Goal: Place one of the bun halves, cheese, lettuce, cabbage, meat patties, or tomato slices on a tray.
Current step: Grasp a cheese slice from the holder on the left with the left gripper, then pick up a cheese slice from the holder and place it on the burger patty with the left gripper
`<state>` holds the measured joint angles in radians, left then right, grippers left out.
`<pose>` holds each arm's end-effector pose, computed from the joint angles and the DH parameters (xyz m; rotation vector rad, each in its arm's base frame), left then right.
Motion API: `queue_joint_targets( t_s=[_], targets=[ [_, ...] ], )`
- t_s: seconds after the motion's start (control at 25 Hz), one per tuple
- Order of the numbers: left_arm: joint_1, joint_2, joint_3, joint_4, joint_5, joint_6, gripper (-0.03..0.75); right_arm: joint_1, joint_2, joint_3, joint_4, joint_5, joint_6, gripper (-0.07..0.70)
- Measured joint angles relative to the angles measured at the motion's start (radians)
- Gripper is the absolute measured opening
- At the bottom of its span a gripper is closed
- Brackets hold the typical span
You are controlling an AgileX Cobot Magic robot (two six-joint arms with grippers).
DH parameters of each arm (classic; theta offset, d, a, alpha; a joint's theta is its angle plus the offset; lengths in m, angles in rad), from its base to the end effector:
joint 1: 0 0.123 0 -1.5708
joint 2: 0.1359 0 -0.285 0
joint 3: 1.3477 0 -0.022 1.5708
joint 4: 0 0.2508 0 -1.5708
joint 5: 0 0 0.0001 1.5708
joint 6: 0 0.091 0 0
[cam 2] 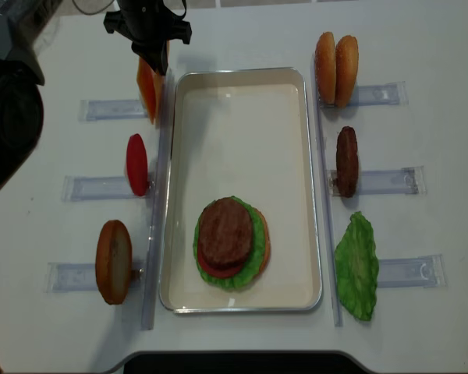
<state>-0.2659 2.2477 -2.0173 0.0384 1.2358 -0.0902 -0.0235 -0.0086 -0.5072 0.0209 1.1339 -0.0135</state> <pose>0.4598 -0.1218 0.2156 0.2719 2.9337 0.0041 -0.0101 0.0020 0.2734 0.0084 2.1015 0.0030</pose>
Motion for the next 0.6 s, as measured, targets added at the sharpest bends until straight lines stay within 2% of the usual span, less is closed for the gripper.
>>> queue_joint_targets(
  t_s=[0.6],
  targets=[
    [0.0,-0.089,0.002,-0.038,0.0,0.011,0.022,0.0,0.0,0.0,0.0,0.0,0.0,0.455]
  ],
)
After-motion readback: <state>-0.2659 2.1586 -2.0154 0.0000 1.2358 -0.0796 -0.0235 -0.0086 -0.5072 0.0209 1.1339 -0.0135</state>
